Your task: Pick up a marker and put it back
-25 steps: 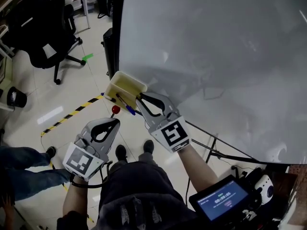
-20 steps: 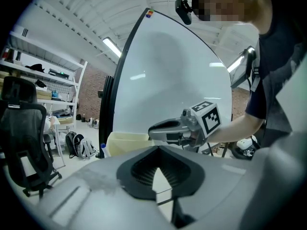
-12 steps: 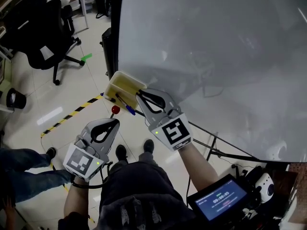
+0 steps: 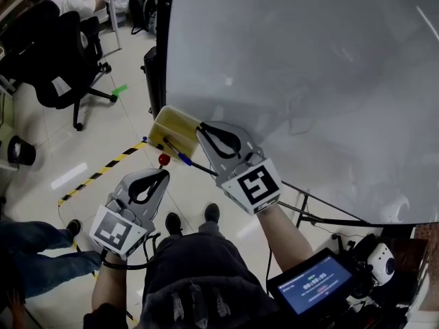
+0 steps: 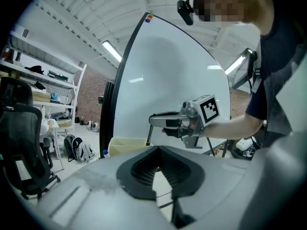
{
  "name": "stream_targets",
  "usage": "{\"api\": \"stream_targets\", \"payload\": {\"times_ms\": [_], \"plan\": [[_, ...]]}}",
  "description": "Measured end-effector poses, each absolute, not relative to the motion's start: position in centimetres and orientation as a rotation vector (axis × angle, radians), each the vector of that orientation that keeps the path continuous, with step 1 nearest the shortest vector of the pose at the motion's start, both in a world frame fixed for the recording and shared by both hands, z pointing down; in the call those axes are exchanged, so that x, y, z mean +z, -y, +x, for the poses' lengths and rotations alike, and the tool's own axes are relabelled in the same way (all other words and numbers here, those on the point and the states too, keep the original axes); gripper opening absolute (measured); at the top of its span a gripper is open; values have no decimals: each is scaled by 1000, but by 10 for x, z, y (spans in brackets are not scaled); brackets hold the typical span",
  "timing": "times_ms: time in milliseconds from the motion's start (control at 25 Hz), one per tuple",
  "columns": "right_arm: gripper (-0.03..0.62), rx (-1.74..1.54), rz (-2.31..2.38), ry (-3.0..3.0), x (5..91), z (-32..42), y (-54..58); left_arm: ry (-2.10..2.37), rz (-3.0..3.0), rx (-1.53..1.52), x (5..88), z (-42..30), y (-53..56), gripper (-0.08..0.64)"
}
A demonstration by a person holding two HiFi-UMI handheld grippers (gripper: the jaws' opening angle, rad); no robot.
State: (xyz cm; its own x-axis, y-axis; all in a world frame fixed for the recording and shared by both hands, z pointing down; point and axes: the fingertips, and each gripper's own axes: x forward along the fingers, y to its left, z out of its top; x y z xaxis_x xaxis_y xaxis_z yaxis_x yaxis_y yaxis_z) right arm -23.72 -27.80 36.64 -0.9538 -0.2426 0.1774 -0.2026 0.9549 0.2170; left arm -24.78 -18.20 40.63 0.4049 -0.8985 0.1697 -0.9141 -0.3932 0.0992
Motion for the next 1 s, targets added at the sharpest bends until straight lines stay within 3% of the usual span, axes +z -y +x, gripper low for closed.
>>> {"api": "stream_targets", "payload": {"times_ms": [1000], "plan": [[29,-446,431,3030,245,-220,239,1664,2660,71,291,-258,193,6]]}}
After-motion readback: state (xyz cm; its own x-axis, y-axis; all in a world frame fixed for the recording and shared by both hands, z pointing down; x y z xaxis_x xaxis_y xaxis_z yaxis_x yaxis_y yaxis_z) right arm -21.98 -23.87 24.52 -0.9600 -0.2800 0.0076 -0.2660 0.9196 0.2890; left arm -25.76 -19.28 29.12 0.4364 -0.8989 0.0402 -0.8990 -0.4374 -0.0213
